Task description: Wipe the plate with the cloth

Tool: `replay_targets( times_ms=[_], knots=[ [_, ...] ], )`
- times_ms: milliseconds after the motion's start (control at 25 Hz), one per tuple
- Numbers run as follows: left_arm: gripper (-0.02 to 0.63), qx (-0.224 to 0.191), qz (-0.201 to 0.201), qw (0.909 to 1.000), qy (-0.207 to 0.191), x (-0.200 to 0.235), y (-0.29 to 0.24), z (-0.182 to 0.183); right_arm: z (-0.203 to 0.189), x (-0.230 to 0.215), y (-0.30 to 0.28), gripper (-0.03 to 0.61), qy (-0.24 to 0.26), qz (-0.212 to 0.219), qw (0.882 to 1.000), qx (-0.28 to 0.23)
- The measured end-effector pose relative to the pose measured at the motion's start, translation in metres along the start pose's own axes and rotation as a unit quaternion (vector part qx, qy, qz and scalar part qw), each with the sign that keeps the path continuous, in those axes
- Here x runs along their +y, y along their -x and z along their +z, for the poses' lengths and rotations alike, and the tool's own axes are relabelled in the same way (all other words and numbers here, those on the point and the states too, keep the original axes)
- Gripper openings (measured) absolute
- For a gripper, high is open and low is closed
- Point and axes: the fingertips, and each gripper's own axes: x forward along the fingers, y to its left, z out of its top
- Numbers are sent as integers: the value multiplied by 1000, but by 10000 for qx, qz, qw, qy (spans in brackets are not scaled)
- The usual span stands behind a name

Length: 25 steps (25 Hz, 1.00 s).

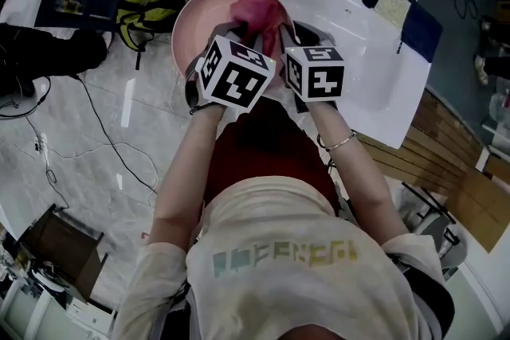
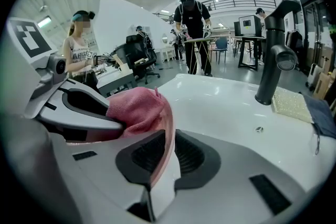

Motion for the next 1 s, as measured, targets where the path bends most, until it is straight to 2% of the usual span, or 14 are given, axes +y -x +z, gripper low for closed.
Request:
replay_targets(
  times_ms=[800, 1000],
  knots=[
    [67, 193, 779, 9961, 364, 66, 43, -51, -1, 4, 1, 78, 173, -163, 9997, 67],
    [67, 150, 1026, 9930, 570, 86, 55, -62, -1, 5, 1, 78, 147, -199, 9997, 72]
  ],
)
